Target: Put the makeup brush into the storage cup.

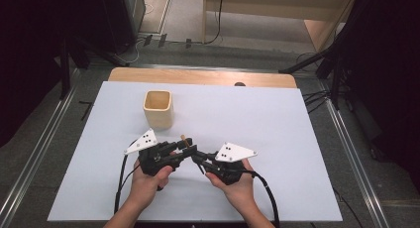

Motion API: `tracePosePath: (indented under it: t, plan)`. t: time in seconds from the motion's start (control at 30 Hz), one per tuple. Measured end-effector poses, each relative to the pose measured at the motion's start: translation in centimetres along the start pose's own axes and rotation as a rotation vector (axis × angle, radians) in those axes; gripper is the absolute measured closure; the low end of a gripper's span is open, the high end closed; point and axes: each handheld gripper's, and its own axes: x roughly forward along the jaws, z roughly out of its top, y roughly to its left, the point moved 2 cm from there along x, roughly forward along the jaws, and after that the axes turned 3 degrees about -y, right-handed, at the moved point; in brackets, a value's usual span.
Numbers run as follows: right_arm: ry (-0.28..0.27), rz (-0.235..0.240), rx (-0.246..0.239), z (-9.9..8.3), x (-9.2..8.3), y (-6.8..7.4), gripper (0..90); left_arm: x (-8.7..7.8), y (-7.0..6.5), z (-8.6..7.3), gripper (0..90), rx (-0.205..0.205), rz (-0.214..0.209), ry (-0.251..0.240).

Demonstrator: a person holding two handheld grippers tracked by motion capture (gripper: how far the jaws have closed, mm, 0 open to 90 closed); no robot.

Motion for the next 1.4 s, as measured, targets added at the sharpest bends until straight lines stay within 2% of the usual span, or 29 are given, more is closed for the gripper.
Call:
tracePosePath:
  t: [0.1, 0.17, 0.3, 0.43, 0.5, 0.6, 0.63, 0.67, 0.83, 1.03, 1.4]
  plan:
    - [0.004, 0.012, -0.004, 0.0, 0.2, 0.1, 84.5, -0.1, 0.0, 0.0, 74.4, -0.008, -0.022, -0.011]
    - [0.009, 0.019, -0.010, -0.1, 0.2, 0.1, 84.8, -0.2, 0.1, 0.0, 82.8, -0.004, -0.016, -0.013]
    - [0.002, 0.032, -0.008, -0.1, 0.2, 0.0, 82.5, -0.4, 0.4, 0.1, 84.4, -0.009, -0.024, -0.011]
    - [0.006, 0.005, -0.017, -0.1, 0.1, -0.2, 53.1, -0.6, 0.6, 0.1, 84.5, 0.013, -0.002, -0.002]
    - [0.021, 0.004, -0.025, -0.2, -0.2, -0.4, 46.7, -0.7, 0.7, 0.2, 84.5, 0.016, 0.006, -0.007]
    - [0.028, -0.017, -0.022, -0.3, -1.0, -1.0, 29.4, -1.0, 0.9, 0.4, 84.5, 0.035, 0.023, -0.007]
    - [0.028, -0.017, -0.022, -0.3, -1.0, -1.0, 29.4, -1.0, 0.9, 0.4, 84.5, 0.035, 0.023, -0.007]
    - [0.028, -0.053, -0.010, -0.4, -1.5, -1.5, 14.8, -1.2, 1.0, 0.6, 84.5, 0.044, 0.036, -0.009]
    - [0.013, -0.125, 0.030, -0.7, -3.0, -2.9, 0.0, -1.8, 1.4, 1.0, 84.6, 0.057, 0.061, -0.016]
    - [-0.005, -0.204, 0.051, -1.4, -4.6, -4.4, 0.0, -2.5, 1.8, 1.5, 84.6, 0.071, 0.093, -0.025]
    - [-0.025, -0.298, 0.052, -2.7, -8.2, -6.4, 0.0, -3.1, 2.3, 2.0, 84.6, 0.080, 0.118, -0.030]
